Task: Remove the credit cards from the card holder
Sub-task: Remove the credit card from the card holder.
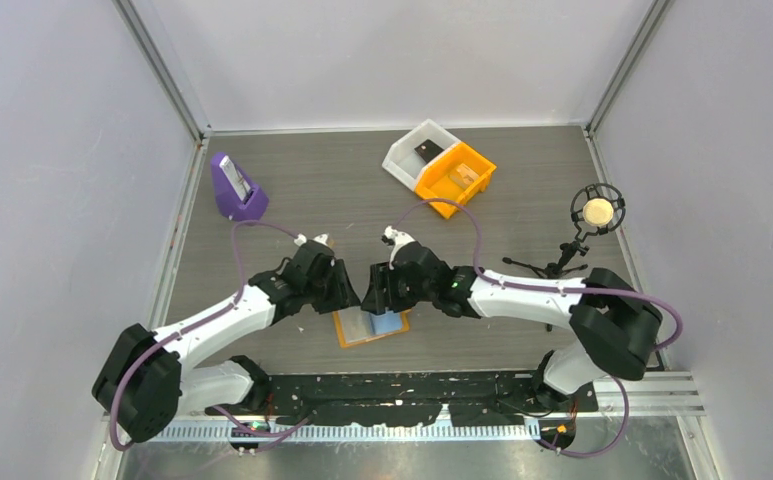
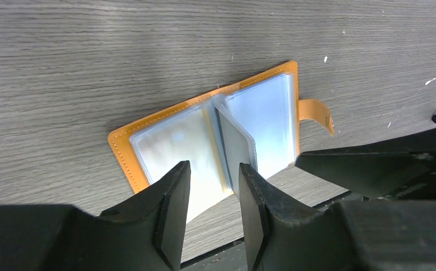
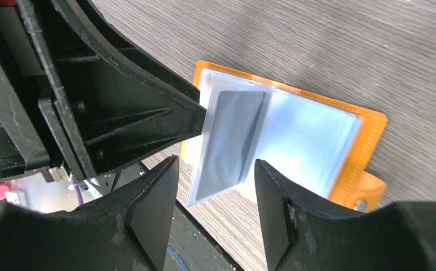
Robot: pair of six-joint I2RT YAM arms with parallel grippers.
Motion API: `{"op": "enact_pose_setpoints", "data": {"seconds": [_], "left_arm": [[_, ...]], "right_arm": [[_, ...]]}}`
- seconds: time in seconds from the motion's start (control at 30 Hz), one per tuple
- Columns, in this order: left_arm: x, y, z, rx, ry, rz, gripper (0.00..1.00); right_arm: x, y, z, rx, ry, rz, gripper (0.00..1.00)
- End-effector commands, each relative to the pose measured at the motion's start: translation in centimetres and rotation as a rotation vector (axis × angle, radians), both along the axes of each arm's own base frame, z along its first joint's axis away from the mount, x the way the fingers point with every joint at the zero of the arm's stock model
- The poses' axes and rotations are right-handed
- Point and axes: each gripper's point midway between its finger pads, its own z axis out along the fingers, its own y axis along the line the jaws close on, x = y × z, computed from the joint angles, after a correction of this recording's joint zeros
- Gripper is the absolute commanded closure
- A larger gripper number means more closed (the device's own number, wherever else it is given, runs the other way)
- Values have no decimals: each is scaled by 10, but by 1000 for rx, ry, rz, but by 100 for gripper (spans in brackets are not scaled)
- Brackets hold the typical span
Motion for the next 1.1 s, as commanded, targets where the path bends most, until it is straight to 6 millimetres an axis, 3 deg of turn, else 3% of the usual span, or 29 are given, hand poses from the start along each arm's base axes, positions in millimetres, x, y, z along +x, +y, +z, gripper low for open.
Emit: {"op": "enact_pose_setpoints", "data": {"seconds": [0.0,0.23,0.5,0.8,1.07], "left_arm": [[15,-18,27,-78,-67,-29,60],[15,-45,40,-207,-50,-82,59],[14,-31,38,-158,-64,-42,59],[8,-10,36,-130,-96,11,57],[4,-14,25,-186,-98,16,57]], "right_arm": [[11,-19,22,-42,-88,-45,42],[23,-47,31,-103,-182,-138,44],[17,-43,50,-37,-215,-91,48],[12,-21,33,17,-161,-10,59],[17,-17,4,51,-67,2,61]]}}
